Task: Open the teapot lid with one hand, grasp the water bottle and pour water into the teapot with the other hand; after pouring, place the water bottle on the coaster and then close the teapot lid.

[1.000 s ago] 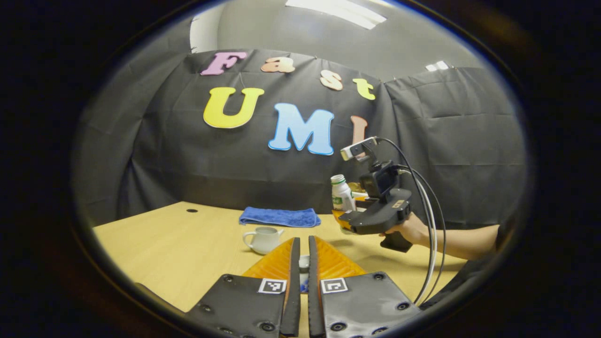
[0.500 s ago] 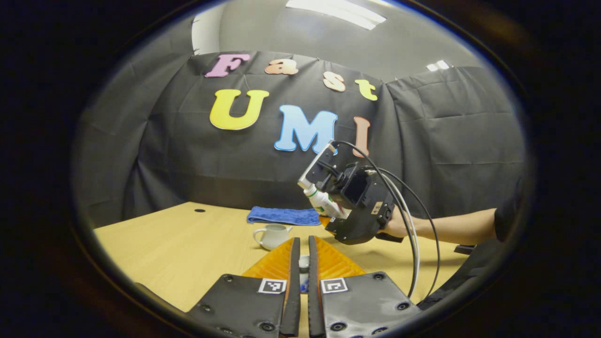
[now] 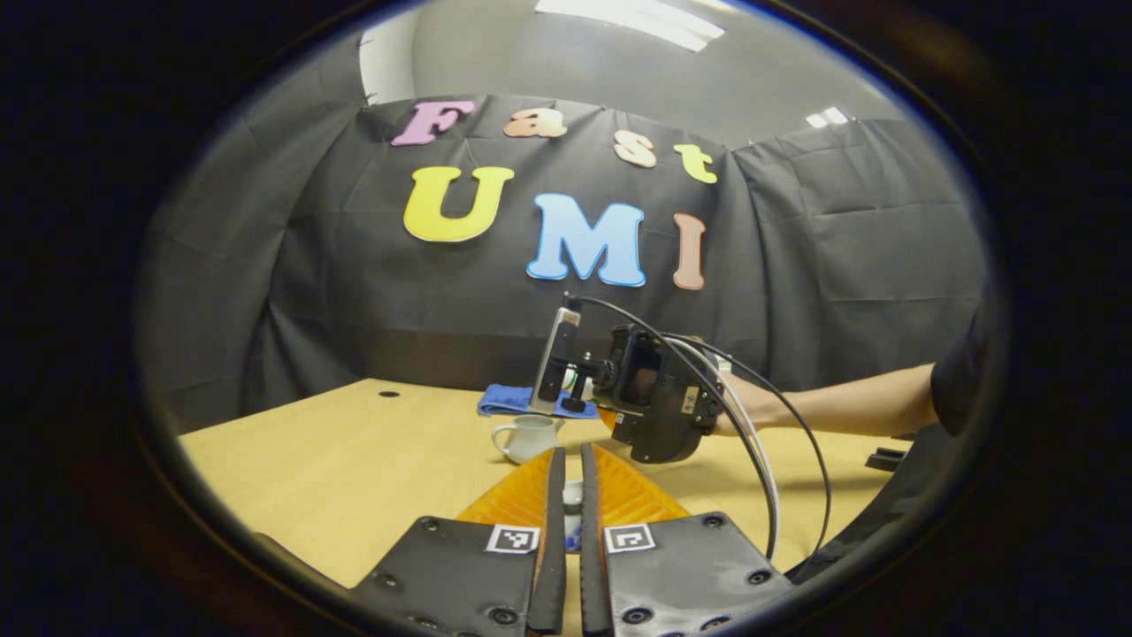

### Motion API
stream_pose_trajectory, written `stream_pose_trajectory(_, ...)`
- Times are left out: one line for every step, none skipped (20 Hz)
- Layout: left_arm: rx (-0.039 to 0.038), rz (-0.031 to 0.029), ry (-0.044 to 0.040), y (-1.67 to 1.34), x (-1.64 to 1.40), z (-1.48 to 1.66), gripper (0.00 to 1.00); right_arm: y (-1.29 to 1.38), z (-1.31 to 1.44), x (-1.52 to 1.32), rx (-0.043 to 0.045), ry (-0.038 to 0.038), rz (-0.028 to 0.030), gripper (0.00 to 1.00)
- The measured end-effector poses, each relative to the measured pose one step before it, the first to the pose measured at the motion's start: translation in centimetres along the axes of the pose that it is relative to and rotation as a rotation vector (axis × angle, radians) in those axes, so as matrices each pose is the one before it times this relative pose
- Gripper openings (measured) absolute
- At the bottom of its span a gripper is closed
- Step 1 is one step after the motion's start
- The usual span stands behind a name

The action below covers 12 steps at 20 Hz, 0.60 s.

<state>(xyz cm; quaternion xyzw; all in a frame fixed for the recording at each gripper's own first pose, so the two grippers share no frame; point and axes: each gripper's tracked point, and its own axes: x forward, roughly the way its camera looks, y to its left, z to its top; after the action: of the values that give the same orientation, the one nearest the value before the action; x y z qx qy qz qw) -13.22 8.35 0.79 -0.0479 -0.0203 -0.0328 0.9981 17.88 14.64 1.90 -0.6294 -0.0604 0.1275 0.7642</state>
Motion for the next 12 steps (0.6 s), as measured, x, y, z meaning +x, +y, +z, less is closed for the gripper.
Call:
stream_pose_trajectory(0.00109, 0.00128, 0.00124, -0.046, 0.026, -0.099, 0.17, -0.04, 0.161, 0.258, -0.0279, -0.00244, -0.00346, 0.71)
stream_pose_trajectory(0.00424, 0.00482, 0.001, 0.176, -0.016, 0.052, 0.13, -0.189, 0.024, 0.09, -0.02342, -0.00332, -0.00398, 0.71)
stream_pose_trajectory(0.00559, 0.00744, -0.00158, 0.169, 0.039, 0.115, 0.13, -0.073, 0.072, 0.007, -0.01872, -0.00474, -0.00323, 0.71)
stream_pose_trajectory(0.00401, 0.00249, -0.0024, 0.021, -0.062, 0.054, 0.13, -0.055, 0.022, -0.035, -0.02091, -0.00358, 0.00112, 0.71)
stream_pose_trajectory(0.00078, 0.00126, -0.00495, -0.005, -0.046, 0.137, 0.13, -0.064, 0.08, 0.104, -0.02737, -0.00019, -0.00159, 0.68)
stream_pose_trajectory(0.00201, 0.00024, -0.00298, -0.002, -0.124, 0.035, 0.13, -0.178, 0.035, -0.124, -0.02832, -0.00143, -0.00514, 0.71)
stream_pose_trajectory(0.00409, 0.00121, -0.00216, 0.005, 0.039, 0.048, 0.17, -0.178, 0.078, 0.064, -0.02327, -0.00268, -0.00531, 0.71)
stream_pose_trajectory(0.00511, 0.00031, 0.00083, 0.006, 0.045, 0.028, 0.17, -0.037, 0.074, 0.052, -0.01921, -0.00057, -0.00095, 0.71)
stream_pose_trajectory(0.00363, -0.0004, 0.00243, -0.131, -0.091, -0.099, 0.17, 0.112, 0.052, 0.106, -0.01686, 0.00013, 0.00029, 0.71)
stream_pose_trajectory(0.00333, -0.00227, 0.00355, -0.043, 0.058, -0.089, 0.13, -0.031, -0.085, 0.017, -0.01765, 0.00063, 0.00019, 0.71)
stream_pose_trajectory(0.00313, -0.00056, 0.00225, -0.044, 0.047, -0.185, 0.13, -0.165, 0.038, 0.015, -0.01924, -0.00043, -0.0037, 0.68)
stream_pose_trajectory(0.00375, -0.0007, -0.00015, -0.027, 0.102, 0.08, 0.13, -0.15, 0.024, 0.009, -0.021, -0.0008, -0.00608, 0.71)
